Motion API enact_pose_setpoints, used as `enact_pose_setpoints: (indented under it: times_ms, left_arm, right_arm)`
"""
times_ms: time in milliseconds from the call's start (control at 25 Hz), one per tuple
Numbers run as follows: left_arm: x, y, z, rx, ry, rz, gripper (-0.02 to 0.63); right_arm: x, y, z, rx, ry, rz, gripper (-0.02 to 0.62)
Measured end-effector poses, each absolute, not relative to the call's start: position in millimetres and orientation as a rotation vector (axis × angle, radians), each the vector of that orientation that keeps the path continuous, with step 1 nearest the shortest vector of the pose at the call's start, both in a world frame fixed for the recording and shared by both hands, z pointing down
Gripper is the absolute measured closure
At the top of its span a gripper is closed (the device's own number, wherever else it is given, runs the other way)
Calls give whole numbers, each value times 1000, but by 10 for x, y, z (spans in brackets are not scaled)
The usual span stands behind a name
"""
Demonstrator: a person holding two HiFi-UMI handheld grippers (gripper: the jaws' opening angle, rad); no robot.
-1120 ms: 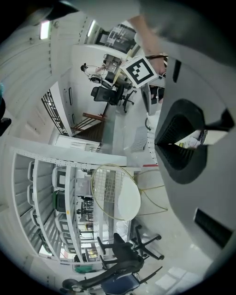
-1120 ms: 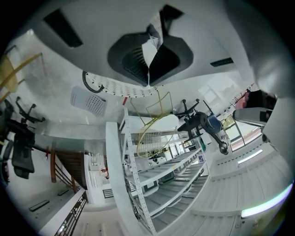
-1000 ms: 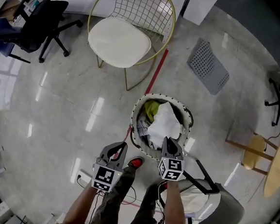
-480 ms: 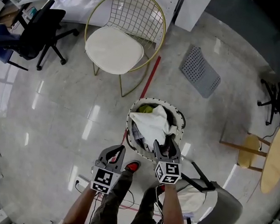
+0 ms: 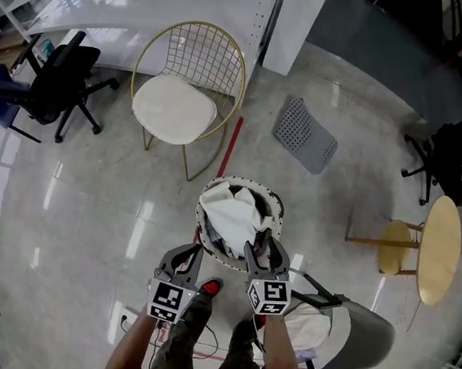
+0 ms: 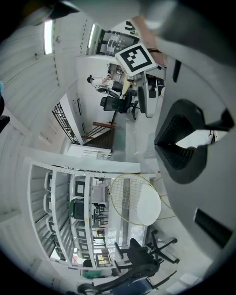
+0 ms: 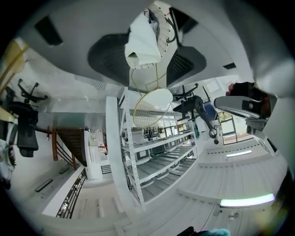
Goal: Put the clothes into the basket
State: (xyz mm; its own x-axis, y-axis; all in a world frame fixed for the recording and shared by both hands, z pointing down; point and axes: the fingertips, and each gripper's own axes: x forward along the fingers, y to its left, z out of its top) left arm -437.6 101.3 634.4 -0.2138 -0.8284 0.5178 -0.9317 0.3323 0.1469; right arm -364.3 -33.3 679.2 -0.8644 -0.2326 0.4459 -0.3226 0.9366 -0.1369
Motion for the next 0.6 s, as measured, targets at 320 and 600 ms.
enact_pose_setpoints:
  times_ms: [320, 600]
  left_arm:
    - [-4235, 986, 5604, 1644, -2152, 260, 599]
    - [-4039, 935, 5063, 1734, -2191, 270, 600]
  right_arm:
    - [-3424, -242, 5884, 491, -2769, 221, 431]
    - [-3125, -206, 5202, 603, -2841, 175, 523]
